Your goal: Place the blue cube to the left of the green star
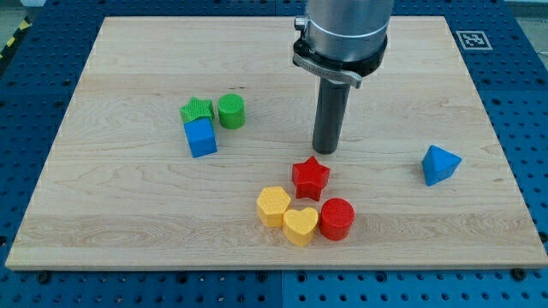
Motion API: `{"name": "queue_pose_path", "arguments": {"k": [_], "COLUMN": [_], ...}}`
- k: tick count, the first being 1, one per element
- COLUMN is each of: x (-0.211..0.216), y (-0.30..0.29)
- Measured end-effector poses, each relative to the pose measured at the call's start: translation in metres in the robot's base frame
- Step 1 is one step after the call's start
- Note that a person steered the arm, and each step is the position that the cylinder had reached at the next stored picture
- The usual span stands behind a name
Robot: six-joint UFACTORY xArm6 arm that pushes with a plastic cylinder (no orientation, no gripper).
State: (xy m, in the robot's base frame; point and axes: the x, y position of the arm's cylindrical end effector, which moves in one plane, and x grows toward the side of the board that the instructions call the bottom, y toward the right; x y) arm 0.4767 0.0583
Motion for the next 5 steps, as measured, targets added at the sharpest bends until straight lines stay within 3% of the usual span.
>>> {"name": "queue_pose_path", "arguments": {"k": [3, 5], "x": [0.034, 0.023], "y": [-0.018, -0.018]}}
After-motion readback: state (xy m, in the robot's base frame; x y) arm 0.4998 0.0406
